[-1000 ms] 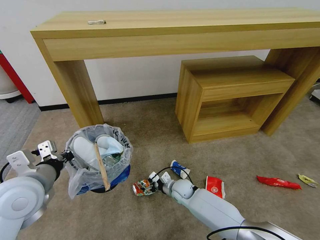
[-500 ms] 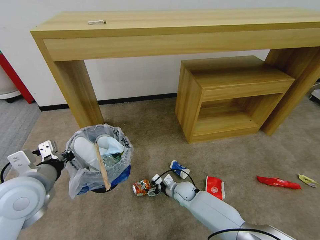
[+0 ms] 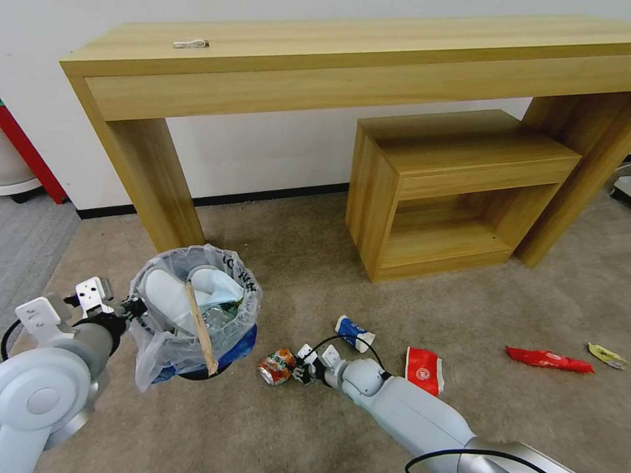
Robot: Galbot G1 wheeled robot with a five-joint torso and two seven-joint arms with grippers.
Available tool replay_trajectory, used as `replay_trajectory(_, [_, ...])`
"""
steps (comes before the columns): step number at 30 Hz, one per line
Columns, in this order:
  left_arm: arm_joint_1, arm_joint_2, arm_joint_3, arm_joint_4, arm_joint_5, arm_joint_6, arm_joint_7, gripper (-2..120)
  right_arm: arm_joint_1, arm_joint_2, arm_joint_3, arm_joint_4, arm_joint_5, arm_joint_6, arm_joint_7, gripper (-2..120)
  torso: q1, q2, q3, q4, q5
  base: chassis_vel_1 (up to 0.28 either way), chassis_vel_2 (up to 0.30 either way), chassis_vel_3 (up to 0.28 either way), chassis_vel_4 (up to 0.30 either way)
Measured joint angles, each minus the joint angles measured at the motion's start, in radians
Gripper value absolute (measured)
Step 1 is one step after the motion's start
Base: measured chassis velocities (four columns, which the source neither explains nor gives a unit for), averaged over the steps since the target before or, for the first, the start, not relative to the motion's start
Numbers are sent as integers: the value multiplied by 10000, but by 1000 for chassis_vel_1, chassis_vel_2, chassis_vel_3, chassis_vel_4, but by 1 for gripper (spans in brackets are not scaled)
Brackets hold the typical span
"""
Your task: Pick up the trash bin and place the garbage on the floor into it.
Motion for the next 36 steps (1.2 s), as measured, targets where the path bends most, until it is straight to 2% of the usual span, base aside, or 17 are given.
replay_trajectory(2, [-13,0,17,14,4,0,7,3,4,6,25,-33,-50,11,0,32,0,-1,0,0,0,0,0,0,0])
replay_trajectory(11, [-98,-11,112,111,57,0,46,3,54,-40,211,-60,-144,174,-79,0,0,-1,0,0,0,0,0,0,0])
replay_trajectory(31, [-87,-21,140,122,101,-9,101,3,45,-157,348,171,-151,487,-313,0,-1,0,1,0,0,0,0,0,0])
replay_trajectory(33, [-80,-25,154,122,121,-11,103,3,23,-274,505,389,-148,480,-276,10,0,-1,0,0,1,0,0,0,0])
replay_trajectory(36, [-72,-45,179,129,158,-12,115,3,-2,-442,657,706,-44,401,-189,18,0,0,0,0,1,0,0,0,0])
